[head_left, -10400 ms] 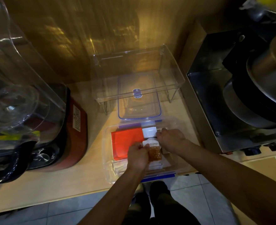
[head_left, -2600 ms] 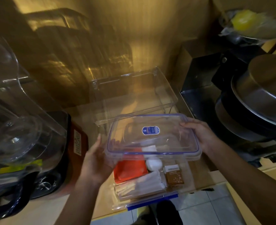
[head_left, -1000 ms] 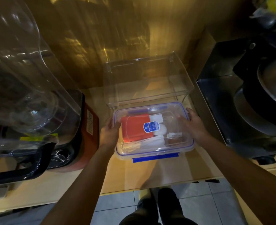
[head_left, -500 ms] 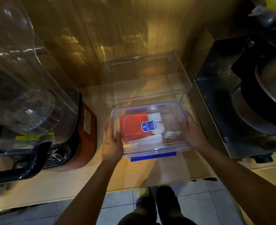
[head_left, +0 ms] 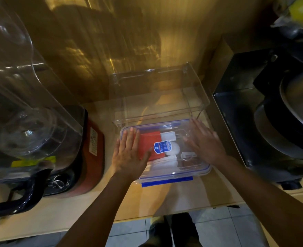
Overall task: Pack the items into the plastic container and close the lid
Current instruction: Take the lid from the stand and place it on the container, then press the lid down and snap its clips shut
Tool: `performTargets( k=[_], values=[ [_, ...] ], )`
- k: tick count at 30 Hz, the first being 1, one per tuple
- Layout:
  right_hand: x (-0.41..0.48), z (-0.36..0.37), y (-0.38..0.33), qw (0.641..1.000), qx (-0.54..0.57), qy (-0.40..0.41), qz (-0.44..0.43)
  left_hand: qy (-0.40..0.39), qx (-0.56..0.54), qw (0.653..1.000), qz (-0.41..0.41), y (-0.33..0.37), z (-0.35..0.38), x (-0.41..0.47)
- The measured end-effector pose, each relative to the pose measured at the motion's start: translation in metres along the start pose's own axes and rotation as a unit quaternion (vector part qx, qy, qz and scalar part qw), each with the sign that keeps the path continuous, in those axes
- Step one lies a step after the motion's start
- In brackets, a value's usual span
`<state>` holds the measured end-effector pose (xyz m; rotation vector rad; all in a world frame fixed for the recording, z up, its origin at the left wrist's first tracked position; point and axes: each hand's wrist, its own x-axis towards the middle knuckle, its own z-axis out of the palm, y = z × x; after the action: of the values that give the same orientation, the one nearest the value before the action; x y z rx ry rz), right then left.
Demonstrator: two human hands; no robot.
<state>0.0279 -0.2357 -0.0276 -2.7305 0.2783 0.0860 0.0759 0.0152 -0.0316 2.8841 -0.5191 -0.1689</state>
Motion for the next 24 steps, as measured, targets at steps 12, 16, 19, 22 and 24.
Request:
performTargets(
  k=[12, 16, 19, 22, 24],
  values=[
    [-0.009, -0.009, -0.010, 0.988, -0.076, 0.126, -0.035, -0.001, -0.003, 1.000, 0.011, -0.004, 0.004, -0.031],
    [0.031, -0.016, -0.024, 0.999, -0.045, 0.009, 0.001, -0.009, 0.000, 1.000, 0.007, -0.003, 0.004, -0.030],
    [0.058, -0.019, -0.033, 0.987, 0.012, -0.152, 0.044, -0.011, -0.008, 1.000, 0.004, -0.003, 0.004, -0.031],
    [0.074, -0.023, -0.034, 0.966, 0.062, -0.241, 0.070, -0.016, -0.008, 1.000, -0.001, -0.002, 0.003, -0.031],
    [0.080, -0.026, -0.032, 0.958, 0.083, -0.267, 0.060, -0.020, -0.010, 1.000, -0.003, -0.001, 0.002, -0.031]
  ],
)
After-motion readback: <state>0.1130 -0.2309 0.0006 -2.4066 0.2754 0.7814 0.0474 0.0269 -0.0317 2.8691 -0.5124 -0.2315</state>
